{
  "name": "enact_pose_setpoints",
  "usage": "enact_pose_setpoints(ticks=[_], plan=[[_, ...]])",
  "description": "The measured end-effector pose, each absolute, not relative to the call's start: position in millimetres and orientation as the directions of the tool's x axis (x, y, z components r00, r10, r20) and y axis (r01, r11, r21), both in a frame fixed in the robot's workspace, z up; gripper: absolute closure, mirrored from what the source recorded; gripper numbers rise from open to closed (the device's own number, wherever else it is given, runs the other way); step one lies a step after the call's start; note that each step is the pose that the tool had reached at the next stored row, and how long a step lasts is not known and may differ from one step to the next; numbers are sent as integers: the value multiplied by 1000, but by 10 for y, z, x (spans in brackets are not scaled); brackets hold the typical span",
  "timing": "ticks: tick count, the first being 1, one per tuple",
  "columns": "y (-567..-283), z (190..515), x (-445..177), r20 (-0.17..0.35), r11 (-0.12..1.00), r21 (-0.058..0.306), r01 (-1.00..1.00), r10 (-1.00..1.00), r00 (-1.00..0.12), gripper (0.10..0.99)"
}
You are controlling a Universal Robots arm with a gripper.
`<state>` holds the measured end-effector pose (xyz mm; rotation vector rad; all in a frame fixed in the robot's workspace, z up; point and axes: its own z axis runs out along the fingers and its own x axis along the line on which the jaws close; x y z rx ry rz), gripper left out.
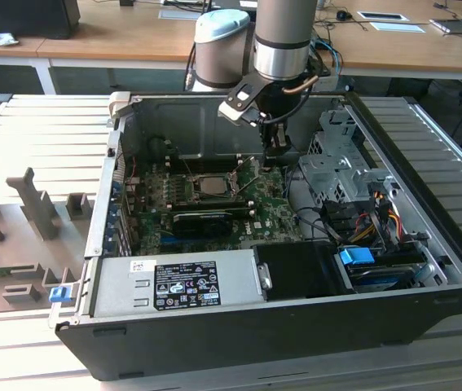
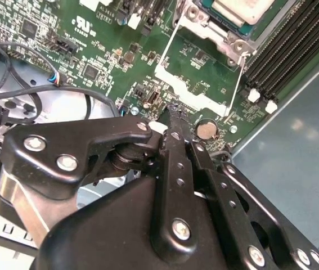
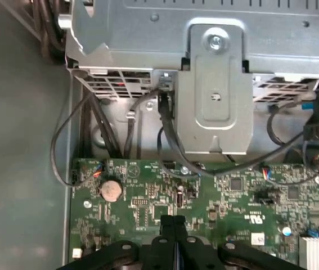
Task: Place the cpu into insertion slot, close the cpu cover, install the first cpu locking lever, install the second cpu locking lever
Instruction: 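Close the cpu cover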
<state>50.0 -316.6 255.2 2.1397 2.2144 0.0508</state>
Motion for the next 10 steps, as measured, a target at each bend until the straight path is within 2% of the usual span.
enact_pose_setpoints(ticks=[10], plan=[[-3166, 2510, 417, -19, 36, 30, 999, 999, -36, 980]])
